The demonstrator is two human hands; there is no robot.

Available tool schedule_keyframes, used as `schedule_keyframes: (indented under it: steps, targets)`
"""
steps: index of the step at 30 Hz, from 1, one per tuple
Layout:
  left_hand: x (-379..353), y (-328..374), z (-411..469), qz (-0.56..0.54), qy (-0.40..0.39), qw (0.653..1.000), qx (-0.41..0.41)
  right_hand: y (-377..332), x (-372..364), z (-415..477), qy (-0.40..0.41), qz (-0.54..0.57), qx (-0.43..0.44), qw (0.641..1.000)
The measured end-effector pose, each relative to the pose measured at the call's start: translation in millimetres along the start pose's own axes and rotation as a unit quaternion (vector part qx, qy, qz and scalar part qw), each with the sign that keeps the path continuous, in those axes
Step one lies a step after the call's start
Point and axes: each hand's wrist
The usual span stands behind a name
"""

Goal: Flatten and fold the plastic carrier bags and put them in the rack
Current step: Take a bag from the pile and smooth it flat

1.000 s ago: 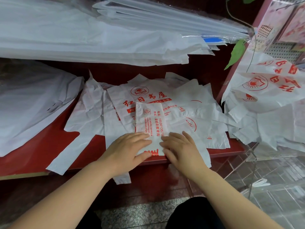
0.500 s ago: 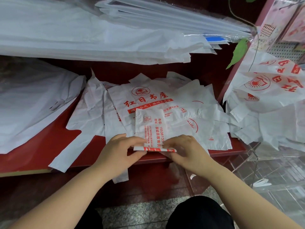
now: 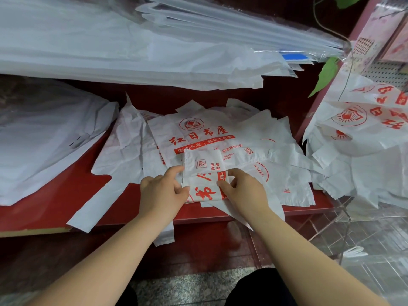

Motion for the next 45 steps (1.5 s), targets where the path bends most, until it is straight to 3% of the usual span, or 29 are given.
schedule_keyframes:
  steps: [5, 10, 12, 15, 17, 19, 21, 25, 32, 38, 45]
  targets:
    - [2, 5, 0, 0.09, -0.007, 0.995, -0.053, -7, -1, 2, 0.006, -0.073, -0.004, 0.997]
    - [1, 2, -2, 0.082, -0.121, 0.973, -0.18, -2, -5, 1, 0.045, -0.059, 0.015, 0.997]
    - [1, 0, -2, 0.101, -0.169, 0.965, -0.171, 5, -3, -1, 0.055, -0.003, 0.066, 0.996]
    - [7, 2, 2, 0.084, -0.178, 0.968, -0.157, 16, 7, -6, -0.024, -0.012, 0.187, 0.982]
    - [12, 5, 5, 0.084, -0.169, 0.969, -0.156, 24, 12, -8, -0.085, -0.061, 0.217, 0.971]
    - [16, 7, 7, 0.087, -0.159, 0.972, -0.15, 29, 14, -6, -0.09, -0.083, 0.222, 0.967]
    - [18, 8, 10, 0.057, -0.166, 0.977, -0.119, 27, 15, -4, -0.08, -0.087, 0.218, 0.969]
    - [19, 5, 15, -0.11, -0.177, 0.978, -0.027, 18, 12, -1, -0.077, -0.027, 0.177, 0.981]
    - [19, 7, 24, -0.21, -0.11, 0.969, 0.068, 7, 14, 15, -0.047, 0.097, 0.044, 0.993]
    - [5, 6, 41, -0.196, -0.041, 0.972, 0.123, -4, 8, 40, -0.029, 0.106, -0.028, 0.994]
    - [-8, 7, 53, -0.013, -0.052, 0.996, 0.071, -9, -4, 49, -0.002, 0.026, -0.032, 0.999]
Point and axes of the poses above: each hand's wrist, its own z-axis towards the middle knuckle, its own x-axis out of the back of the hand, y = z × x, and after that the axes turned 2 degrees about y, right-handed
